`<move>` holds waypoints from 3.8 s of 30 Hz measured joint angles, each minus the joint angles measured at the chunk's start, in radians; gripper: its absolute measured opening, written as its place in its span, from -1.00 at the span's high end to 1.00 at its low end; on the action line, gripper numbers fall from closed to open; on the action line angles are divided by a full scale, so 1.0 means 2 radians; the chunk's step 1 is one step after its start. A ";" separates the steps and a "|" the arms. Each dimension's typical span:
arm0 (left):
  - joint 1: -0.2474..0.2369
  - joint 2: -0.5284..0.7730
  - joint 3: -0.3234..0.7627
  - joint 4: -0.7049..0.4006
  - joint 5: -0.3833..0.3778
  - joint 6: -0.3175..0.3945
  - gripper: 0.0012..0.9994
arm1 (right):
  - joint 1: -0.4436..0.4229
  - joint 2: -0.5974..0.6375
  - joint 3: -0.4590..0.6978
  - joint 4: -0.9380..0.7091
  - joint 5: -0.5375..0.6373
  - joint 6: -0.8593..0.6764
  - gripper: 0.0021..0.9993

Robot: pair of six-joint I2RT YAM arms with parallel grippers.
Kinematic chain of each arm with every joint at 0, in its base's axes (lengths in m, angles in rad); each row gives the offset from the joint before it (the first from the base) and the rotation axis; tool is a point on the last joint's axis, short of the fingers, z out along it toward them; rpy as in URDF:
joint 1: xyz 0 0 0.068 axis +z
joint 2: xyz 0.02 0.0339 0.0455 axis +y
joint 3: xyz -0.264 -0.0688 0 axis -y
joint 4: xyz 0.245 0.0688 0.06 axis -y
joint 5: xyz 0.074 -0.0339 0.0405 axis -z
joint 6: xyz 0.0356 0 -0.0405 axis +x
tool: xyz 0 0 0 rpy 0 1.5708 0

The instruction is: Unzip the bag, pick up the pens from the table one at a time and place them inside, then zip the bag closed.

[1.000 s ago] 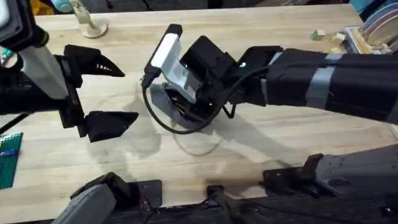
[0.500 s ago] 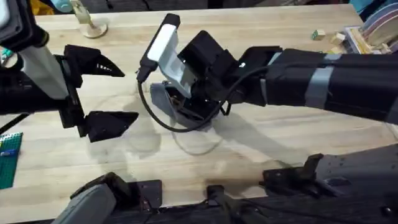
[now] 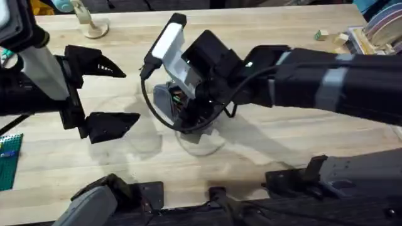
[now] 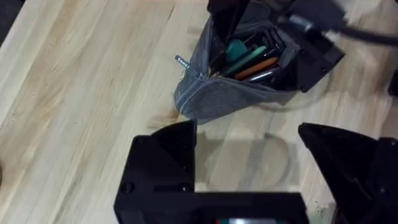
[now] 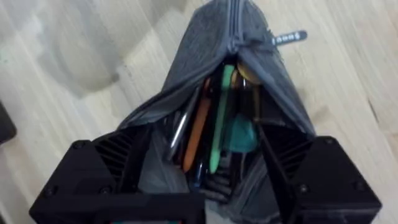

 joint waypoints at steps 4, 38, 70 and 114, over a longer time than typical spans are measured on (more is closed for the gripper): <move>0.000 0.000 0.000 0.000 0.000 0.000 -0.99 | 0.000 -0.037 0.000 -0.025 0.000 0.005 -1.00; 0.000 0.179 0.000 0.106 -0.002 0.024 -0.99 | -0.004 -0.118 0.131 -0.093 0.000 0.181 -1.00; 0.000 0.271 0.000 0.183 -0.003 0.043 -0.99 | -0.010 -0.053 0.163 -0.104 0.020 0.478 -1.00; 0.000 0.271 0.000 0.182 -0.003 0.043 -0.99 | -0.023 0.125 0.165 0.001 0.009 0.417 -0.99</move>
